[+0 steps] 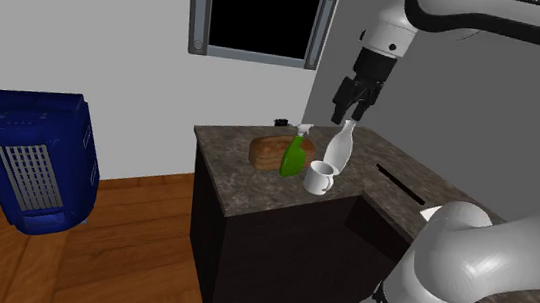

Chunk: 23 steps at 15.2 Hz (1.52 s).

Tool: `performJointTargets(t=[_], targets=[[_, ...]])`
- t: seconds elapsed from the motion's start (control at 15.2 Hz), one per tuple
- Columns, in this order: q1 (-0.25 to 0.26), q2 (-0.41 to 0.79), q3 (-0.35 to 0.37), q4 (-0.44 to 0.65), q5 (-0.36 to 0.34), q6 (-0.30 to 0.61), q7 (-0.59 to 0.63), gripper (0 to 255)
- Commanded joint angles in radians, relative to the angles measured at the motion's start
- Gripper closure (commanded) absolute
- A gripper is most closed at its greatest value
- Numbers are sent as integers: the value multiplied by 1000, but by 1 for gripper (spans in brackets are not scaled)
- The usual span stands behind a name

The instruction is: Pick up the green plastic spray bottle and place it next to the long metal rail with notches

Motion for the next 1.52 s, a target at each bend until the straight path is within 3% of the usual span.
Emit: performJointTargets(t=[0.0,0.46,0.79,1.12,1.45], targets=[[0,0,0,0,0,0,0,0],[48,148,-172,10,-124,120,-361,0],[92,303,-285,69,-174,214,-613,0],[143,488,-385,165,-176,305,-868,0],[180,698,-458,291,-121,381,-1130,0]])
